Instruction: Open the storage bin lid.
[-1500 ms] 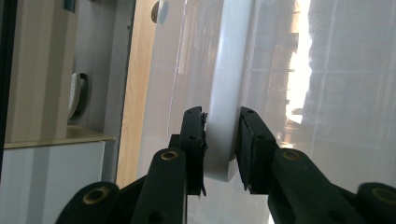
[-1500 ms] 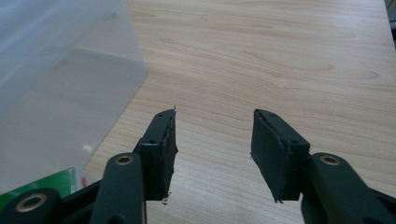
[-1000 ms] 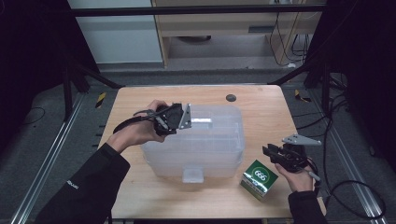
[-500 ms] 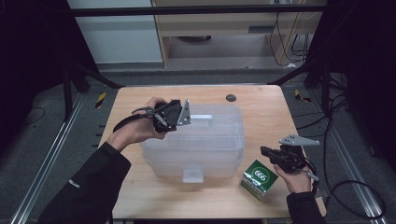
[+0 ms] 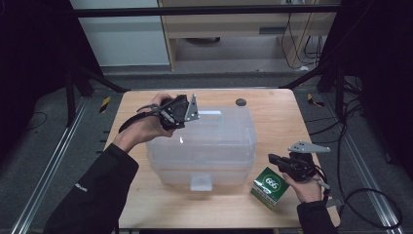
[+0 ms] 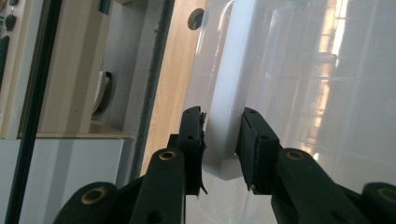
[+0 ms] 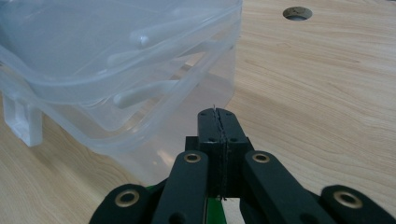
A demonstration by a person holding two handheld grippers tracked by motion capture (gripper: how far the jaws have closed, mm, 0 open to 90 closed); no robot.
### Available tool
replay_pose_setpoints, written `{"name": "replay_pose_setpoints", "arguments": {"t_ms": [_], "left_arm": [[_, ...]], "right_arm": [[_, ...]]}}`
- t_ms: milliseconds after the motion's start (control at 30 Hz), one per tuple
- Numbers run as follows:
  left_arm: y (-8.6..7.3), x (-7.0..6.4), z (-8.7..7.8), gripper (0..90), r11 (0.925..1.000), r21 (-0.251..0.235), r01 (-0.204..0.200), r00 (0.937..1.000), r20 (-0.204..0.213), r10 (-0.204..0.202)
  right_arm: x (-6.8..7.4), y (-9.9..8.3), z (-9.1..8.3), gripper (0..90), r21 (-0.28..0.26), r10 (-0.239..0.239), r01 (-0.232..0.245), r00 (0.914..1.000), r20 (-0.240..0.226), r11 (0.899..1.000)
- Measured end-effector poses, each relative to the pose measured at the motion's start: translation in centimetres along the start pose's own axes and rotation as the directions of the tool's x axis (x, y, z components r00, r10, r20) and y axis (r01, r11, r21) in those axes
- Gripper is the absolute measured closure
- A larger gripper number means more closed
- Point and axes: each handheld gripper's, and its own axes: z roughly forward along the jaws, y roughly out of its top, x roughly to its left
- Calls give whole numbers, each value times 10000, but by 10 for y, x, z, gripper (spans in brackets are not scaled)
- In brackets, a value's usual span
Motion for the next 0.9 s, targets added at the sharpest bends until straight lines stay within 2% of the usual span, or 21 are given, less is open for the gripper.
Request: {"name": "replay_pose_setpoints", "arguments": {"t_ms": [300,567,900], "left_arm": [[0,11,5,704,9991,-162,398,9985,-374,-404],[-2,18,9,695,9953,-368,892,9948,-461,-909],[-3,23,11,691,9940,-425,1006,9936,-473,-1026]], "right_arm": [[6,2,1,900,-177,-31,25,9994,-349,9998],[13,6,3,900,-470,-172,146,9983,-565,9988],[23,15,7,899,-946,-263,171,9949,-973,9954]]}}
